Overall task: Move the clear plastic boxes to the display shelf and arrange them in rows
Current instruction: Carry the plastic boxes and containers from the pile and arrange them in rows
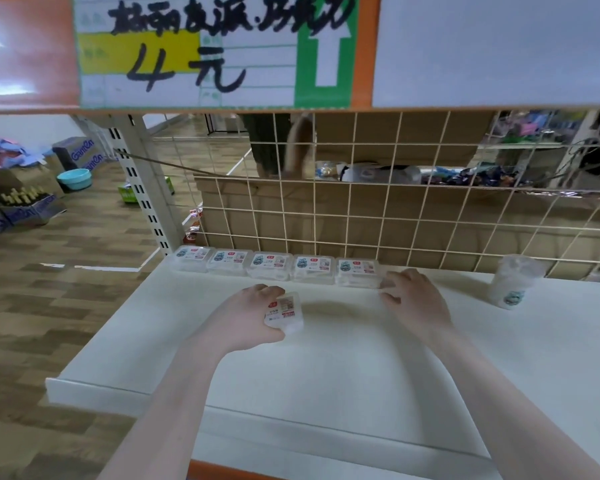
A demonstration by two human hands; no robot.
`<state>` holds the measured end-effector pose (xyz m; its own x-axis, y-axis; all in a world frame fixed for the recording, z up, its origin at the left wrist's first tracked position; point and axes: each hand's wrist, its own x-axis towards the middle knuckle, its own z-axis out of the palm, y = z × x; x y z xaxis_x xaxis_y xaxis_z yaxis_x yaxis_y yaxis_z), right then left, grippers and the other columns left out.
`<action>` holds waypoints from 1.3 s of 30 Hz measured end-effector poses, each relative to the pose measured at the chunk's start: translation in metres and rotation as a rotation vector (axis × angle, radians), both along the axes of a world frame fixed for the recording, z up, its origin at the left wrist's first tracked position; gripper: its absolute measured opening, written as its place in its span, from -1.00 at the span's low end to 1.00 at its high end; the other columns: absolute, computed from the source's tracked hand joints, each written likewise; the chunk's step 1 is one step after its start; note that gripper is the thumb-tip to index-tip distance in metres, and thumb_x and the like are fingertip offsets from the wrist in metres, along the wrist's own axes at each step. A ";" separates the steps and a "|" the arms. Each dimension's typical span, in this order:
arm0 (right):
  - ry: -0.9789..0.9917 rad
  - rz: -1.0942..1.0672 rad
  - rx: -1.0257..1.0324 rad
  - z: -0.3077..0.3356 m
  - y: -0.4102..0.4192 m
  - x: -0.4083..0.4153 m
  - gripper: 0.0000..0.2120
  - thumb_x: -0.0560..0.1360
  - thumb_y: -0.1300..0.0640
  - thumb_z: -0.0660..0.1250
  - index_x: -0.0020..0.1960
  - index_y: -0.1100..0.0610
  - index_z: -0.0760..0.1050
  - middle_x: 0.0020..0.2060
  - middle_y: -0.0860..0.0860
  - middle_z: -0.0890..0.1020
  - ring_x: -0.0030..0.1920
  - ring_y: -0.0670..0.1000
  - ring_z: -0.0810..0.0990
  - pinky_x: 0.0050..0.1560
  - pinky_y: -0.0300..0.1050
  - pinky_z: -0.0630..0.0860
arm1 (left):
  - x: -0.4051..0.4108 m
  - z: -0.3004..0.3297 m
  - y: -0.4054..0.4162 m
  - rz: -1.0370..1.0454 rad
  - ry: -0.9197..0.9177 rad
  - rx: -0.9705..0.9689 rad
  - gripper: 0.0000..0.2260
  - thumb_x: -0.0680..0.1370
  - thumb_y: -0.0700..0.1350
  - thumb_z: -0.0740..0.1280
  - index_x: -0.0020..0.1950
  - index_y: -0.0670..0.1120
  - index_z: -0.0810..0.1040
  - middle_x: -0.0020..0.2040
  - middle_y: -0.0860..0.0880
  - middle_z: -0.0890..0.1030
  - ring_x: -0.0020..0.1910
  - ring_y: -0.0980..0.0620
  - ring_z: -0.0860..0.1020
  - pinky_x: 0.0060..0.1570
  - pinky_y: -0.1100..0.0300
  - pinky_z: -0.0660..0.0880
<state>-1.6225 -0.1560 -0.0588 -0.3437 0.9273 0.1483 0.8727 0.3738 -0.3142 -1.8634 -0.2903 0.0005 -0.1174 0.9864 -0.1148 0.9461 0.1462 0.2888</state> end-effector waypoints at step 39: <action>0.125 -0.082 0.154 -0.028 -0.032 0.138 -0.80 0.43 0.17 0.38 0.04 0.16 0.61 -0.03 0.07 0.61 -0.02 0.19 0.55 0.00 0.01 0.47 | 0.167 -0.011 0.185 -0.353 0.026 -0.030 -0.39 0.42 0.01 0.44 0.42 -0.04 0.31 0.28 -0.06 0.42 0.18 -0.06 0.46 0.19 0.02 0.43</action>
<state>-1.4849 -0.1881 -0.0869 -0.2383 0.9143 0.3275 0.8598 0.3554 -0.3667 -1.6964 -0.1049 -0.0106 0.2268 0.9630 -0.1454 0.9468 -0.1830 0.2648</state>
